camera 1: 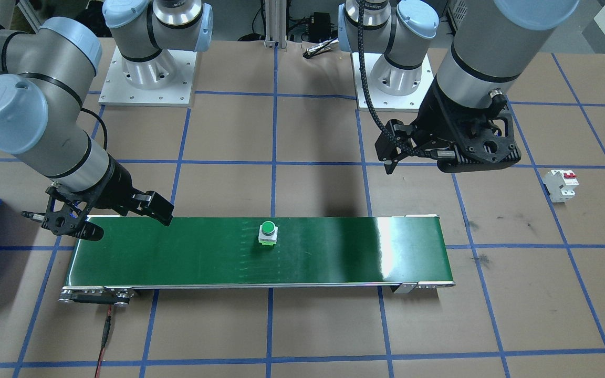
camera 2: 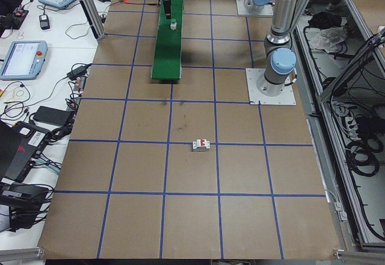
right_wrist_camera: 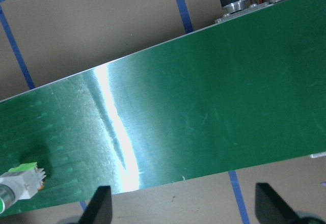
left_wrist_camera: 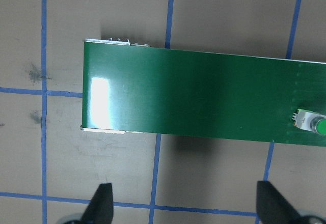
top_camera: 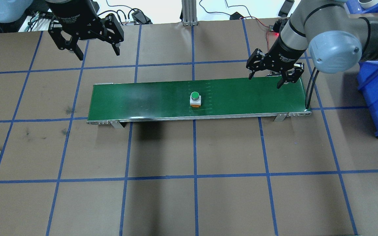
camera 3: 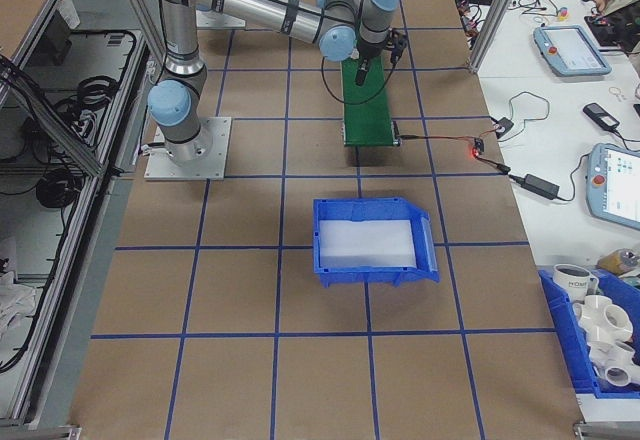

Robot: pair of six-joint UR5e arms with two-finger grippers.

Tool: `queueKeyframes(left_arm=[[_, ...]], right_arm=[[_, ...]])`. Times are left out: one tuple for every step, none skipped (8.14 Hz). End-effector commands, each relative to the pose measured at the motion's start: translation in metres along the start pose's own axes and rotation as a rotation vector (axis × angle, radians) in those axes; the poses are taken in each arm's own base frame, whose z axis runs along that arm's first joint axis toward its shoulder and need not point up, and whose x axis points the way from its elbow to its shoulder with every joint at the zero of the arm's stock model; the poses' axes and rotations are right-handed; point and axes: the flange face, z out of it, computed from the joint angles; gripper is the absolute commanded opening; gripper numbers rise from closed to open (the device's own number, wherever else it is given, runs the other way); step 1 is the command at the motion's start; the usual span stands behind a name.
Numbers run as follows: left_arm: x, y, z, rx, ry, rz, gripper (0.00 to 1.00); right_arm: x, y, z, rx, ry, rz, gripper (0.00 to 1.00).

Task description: Move button from left to right

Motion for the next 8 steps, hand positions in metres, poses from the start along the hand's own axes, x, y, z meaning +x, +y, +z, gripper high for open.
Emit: queueKeyframes(left_arm=[[0.000, 0.000, 0.000, 0.000, 0.000, -0.002, 1.00], [0.000, 0.000, 0.000, 0.000, 0.000, -0.002, 1.00], [0.000, 0.000, 0.000, 0.000, 0.000, 0.000, 1.00], [0.000, 0.000, 0.000, 0.000, 0.000, -0.002, 1.00], [0.000, 0.000, 0.000, 0.000, 0.000, 0.000, 1.00], [-0.001, 0.001, 0.000, 0.000, -0.008, 0.001, 1.00], [-0.001, 0.003, -0.003, 0.006, -0.008, 0.004, 1.00], [0.000, 0.001, -0.009, 0.039, 0.006, -0.002, 1.00]], right_arm=[[-0.005, -0.002, 0.006, -0.016, -0.048, 0.001, 1.00], [-0.005, -0.002, 0.006, -0.017, -0.048, 0.010, 1.00], [-0.005, -0.002, 0.005, -0.016, -0.050, 0.011, 1.00], [-0.006, -0.002, 0.008, -0.020, -0.056, 0.009, 1.00], [-0.006, -0.006, 0.017, -0.038, -0.060, 0.005, 1.00], [-0.010, -0.006, 0.018, -0.045, -0.096, 0.002, 1.00], [-0.011, -0.007, 0.021, -0.054, -0.108, 0.004, 1.00], [-0.010, -0.010, 0.027, -0.062, -0.113, 0.001, 1.00]])
